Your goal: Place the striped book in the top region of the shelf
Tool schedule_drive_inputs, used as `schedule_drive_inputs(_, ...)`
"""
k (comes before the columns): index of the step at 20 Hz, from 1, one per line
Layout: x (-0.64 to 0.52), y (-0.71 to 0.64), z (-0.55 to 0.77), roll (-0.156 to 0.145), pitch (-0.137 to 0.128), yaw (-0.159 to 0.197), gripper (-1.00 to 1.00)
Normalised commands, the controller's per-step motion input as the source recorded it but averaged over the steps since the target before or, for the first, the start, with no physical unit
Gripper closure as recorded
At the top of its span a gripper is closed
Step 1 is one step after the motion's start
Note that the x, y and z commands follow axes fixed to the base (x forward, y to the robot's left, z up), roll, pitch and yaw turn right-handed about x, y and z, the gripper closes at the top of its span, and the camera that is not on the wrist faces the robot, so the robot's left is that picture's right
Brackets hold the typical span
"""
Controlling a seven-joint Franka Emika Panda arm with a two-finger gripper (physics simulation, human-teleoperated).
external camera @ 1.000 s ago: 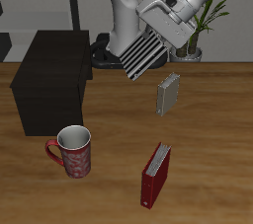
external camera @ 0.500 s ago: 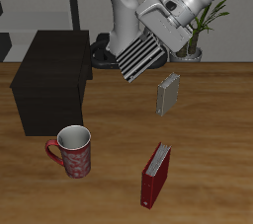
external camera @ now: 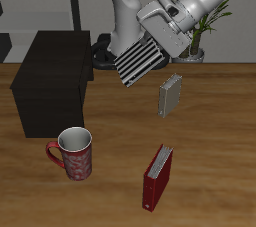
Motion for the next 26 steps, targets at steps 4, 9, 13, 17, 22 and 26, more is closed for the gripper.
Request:
schedule_drive_inputs(4,0.06,0.06,-0.04,-0.019,0.002,0.013,1.0)
schedule_drive_inputs(9,0.05,-0.06,0.05,-0.048,-0.004,-0.006,1.0)
schedule_drive_inputs(13,0.09,-0.04,-0.12,-0.013,0.025,0.007,1.0)
schedule_drive_inputs(17,0.02,-0.04,-0.1,-0.018,0.033,-0.006,1.0)
schedule_drive_inputs(22,-0.02,0.0,0.01,0.006,0.007,-0.012,1.0)
schedule_drive_inputs(26,0.07,-0.16,0.0,-0.037,0.02,-0.019,1.0)
